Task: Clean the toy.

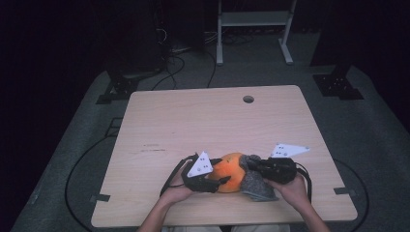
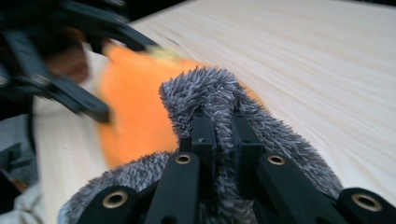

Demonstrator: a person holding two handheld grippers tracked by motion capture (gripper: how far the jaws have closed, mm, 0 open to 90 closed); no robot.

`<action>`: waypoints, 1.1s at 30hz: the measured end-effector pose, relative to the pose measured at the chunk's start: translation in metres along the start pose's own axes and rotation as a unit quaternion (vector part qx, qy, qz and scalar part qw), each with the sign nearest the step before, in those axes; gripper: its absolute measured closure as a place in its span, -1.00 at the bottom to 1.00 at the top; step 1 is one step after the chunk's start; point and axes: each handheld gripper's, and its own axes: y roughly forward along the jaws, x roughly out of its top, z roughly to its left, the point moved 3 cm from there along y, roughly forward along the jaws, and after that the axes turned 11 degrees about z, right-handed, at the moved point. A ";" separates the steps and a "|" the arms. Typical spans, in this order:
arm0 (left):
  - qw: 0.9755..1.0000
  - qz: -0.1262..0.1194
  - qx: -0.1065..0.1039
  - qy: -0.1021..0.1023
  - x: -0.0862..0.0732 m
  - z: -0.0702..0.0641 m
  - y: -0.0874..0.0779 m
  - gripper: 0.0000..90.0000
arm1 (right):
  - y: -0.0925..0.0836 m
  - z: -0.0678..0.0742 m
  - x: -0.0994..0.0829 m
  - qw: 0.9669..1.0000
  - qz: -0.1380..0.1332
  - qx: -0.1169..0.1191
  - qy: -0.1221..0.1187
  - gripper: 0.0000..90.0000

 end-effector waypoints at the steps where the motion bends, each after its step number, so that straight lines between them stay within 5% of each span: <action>1: 1.000 0.000 -0.001 0.003 -0.001 0.000 0.000 -0.13 | 0.000 -0.004 -0.002 1.000 0.006 -0.003 0.009 0.82; 6: 1.000 0.001 -0.012 0.005 -0.003 0.003 -0.002 -0.11 | -0.005 -0.002 0.003 1.000 -0.016 0.002 0.013 0.82; 11: 0.999 -0.007 -0.013 -0.039 0.005 0.007 -0.003 -0.61 | 0.003 0.003 0.003 1.000 -0.008 0.006 0.011 0.82; 18: 1.000 -0.007 -0.003 -0.008 0.002 0.003 -0.003 -0.15 | 0.002 0.003 -0.007 0.999 0.003 0.024 0.023 0.82; 20: 1.000 -0.004 0.000 -0.002 0.000 0.004 -0.004 -0.08 | 0.000 -0.001 -0.008 1.000 0.017 0.012 0.020 0.82; 27: 1.000 -0.003 -0.015 0.019 -0.003 0.001 -0.005 -0.01 | -0.008 0.001 0.005 1.000 -0.017 0.003 0.013 0.82; 33: 1.000 -0.006 -0.021 0.022 -0.003 0.000 -0.005 -0.05 | 0.002 -0.005 -0.003 0.999 0.000 0.021 0.031 0.82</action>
